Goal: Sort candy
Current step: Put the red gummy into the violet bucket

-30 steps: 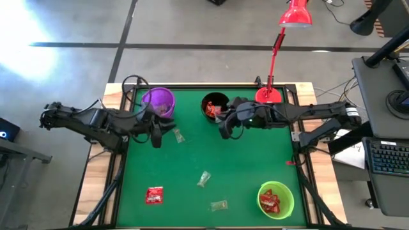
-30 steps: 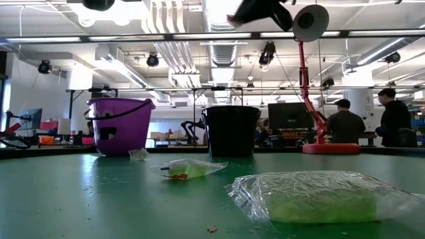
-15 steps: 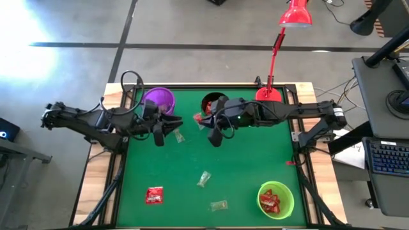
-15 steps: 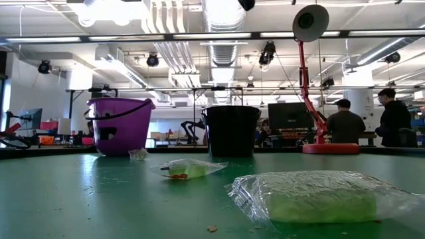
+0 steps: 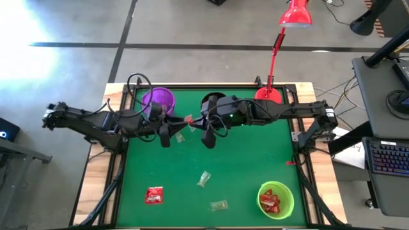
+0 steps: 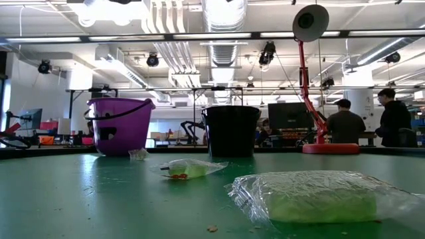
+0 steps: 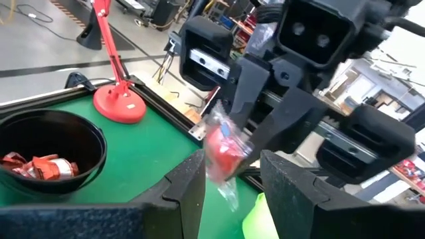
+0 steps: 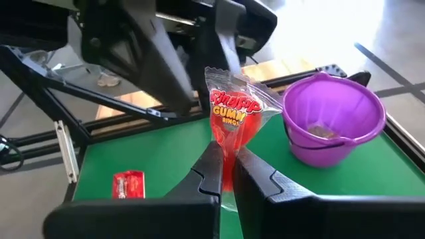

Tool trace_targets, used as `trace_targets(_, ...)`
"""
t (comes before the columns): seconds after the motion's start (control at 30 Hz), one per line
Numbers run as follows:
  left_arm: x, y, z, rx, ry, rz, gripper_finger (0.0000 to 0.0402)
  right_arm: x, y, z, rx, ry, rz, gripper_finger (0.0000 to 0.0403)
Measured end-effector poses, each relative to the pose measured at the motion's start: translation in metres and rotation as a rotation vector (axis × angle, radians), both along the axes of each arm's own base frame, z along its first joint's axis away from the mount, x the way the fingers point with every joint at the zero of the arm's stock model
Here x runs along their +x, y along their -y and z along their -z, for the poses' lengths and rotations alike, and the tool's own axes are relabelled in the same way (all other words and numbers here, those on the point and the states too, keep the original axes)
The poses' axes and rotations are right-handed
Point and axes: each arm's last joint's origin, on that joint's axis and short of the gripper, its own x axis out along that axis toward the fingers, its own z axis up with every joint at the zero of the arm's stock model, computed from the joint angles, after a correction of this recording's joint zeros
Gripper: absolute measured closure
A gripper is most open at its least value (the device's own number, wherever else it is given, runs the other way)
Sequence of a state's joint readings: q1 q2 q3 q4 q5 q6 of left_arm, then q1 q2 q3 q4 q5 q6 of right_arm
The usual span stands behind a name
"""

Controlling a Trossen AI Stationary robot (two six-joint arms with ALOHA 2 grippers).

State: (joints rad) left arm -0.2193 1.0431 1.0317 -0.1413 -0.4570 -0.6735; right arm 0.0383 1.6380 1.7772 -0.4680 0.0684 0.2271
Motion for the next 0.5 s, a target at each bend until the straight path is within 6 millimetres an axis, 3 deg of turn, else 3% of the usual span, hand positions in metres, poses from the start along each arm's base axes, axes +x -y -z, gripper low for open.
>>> trace_targets(0.5, 0.002, -0.011, 0.000, 0.040, -0.014, -0.015, 0.0283, 0.003, -0.003, 0.002, 0.000, 0.004, -0.007, 0.0390)
